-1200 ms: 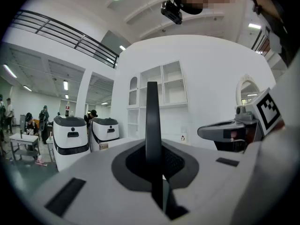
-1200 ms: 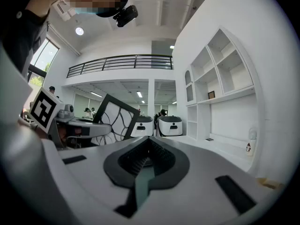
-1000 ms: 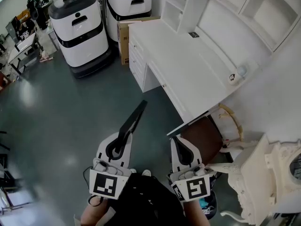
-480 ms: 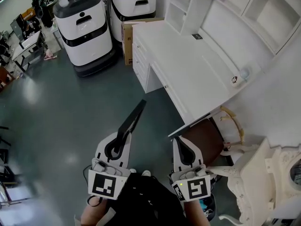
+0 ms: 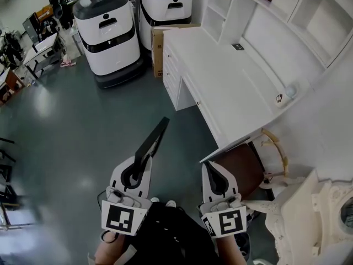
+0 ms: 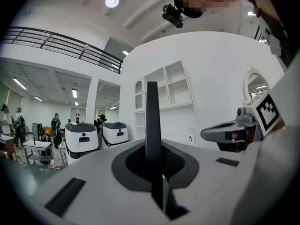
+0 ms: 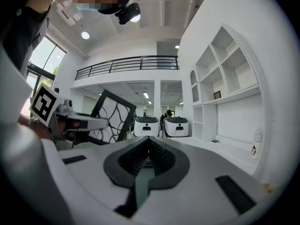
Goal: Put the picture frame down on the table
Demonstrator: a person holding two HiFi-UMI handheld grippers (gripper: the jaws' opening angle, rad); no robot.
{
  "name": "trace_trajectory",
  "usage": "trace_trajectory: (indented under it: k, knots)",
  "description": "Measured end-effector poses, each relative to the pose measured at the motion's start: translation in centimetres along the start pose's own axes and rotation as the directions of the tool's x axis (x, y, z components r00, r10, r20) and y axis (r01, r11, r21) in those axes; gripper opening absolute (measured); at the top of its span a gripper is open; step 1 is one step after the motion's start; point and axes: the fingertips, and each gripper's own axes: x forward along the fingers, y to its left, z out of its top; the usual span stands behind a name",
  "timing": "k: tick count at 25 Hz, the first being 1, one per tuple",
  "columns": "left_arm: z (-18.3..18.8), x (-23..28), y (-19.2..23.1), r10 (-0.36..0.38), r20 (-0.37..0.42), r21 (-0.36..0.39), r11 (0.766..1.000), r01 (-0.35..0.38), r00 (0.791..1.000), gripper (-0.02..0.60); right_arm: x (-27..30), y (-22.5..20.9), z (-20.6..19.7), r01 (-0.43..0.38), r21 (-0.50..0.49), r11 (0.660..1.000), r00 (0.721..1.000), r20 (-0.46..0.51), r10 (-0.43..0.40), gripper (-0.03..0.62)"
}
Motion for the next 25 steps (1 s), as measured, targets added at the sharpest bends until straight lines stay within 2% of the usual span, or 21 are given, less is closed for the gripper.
trace_trajectory:
  k: [14,20,25]
  knots:
    - [0.1,-1.7,-0.6,0.085,0.012,0.007,0.996,-0.085,0.996,0.012,-0.2,-0.2,-0.3,-0.071,-0.007,0.997,0.997,0.021,0.071,0.002]
    - [-0.4,-0.9,0.9,0.094,0.018,-0.010,0.996,-0.094,0.995,0.012,1.4,0.3,-0.7,-0.094,-0.010,0.996,0.995,0.015,0.094,0.002]
    - [-0.6,0.9,3.7,0.076,0.018,-0.018,0.997,-0.076,0.997,0.012,4.3,0.4,-0.9,-0.074,-0.006,0.997,0.997,0.005,0.074,0.002]
